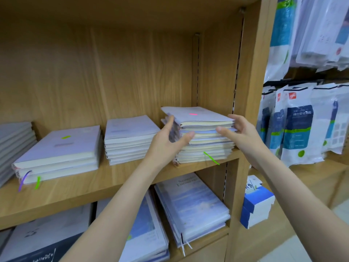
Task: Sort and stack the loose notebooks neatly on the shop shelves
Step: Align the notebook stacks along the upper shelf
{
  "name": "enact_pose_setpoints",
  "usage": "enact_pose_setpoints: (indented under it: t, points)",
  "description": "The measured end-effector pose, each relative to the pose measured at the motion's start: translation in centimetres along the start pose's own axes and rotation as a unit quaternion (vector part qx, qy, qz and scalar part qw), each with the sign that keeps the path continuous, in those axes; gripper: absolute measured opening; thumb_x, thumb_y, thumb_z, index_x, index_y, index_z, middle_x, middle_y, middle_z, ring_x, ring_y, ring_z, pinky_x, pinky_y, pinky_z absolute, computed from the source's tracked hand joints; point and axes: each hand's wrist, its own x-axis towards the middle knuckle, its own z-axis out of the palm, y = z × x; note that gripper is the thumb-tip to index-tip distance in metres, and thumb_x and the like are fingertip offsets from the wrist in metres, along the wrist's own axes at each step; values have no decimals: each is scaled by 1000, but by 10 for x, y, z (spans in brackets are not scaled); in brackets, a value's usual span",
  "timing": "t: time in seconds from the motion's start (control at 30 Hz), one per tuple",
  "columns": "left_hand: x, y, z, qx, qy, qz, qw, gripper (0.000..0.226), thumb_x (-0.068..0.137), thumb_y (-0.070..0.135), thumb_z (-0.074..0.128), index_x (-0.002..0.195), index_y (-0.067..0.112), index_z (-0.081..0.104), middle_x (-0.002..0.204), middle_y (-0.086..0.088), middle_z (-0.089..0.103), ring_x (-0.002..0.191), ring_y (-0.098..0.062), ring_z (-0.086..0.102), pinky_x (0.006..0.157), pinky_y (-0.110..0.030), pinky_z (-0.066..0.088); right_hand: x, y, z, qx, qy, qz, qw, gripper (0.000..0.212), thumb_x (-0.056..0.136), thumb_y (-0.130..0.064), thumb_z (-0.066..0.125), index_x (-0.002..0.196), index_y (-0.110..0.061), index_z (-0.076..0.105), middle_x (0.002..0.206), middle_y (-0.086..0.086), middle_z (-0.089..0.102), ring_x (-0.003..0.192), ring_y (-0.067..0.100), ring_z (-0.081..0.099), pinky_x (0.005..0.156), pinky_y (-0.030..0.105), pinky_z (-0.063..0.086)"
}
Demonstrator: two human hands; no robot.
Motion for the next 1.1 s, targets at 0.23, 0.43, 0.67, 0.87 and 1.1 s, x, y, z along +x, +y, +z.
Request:
enact_pose_setpoints:
  t: [0.23, 0.43, 0.67, 0.87, 1.1]
  points:
    - [13, 3, -2, -35, 22, 8, 999, 51, 97, 33, 42, 144, 13, 33, 148, 5, 35, 137, -6, 28, 107, -15, 21, -4, -1, -2, 18, 95, -26, 995, 35, 82, -30, 70, 114, -22, 58, 102, -3, 69, 104, 13, 61, 90, 31, 48]
    - [11, -14, 0, -32, 13, 22, 999, 56, 95, 43, 44, 146, 21, 31, 137, 13, 46, 129, -1, 39, 100, -12, 31, 3, 1, 2, 2, 23, 5, 1000, 58, 83, -44, 64, 133, -20, 45, 131, 0, 53, 121, 14, 50, 99, 33, 43]
    - [9, -22, 8, -15, 4, 45, 999, 94, 69, 48, 69, 147, 18, 25, 135, 18, 39, 132, 1, 31, 108, -24, 30, 5, 2, 4, -12, 41, 17, 999, 63, 80, -49, 65, 133, -22, 44, 124, -1, 55, 113, 17, 54, 100, 42, 45]
    - [4, -17, 4, -104, 76, 40, 991, 60, 82, 0, 66, 137, 7, 43, 125, 5, 55, 111, 4, 54, 98, -14, 42, 8, 2, 11, -37, 50, 12, 998, 66, 79, -49, 67, 134, -20, 44, 124, -1, 56, 114, 18, 54, 100, 43, 45]
    - [6, -17, 7, -132, 156, 17, 979, 51, 76, 7, 74, 124, 6, 58, 119, -3, 64, 110, -5, 60, 96, -20, 46, -1, -1, 6, 14, -26, 32, 999, 82, 72, -24, 78, 141, -18, 34, 125, -1, 55, 111, 14, 57, 95, 32, 47]
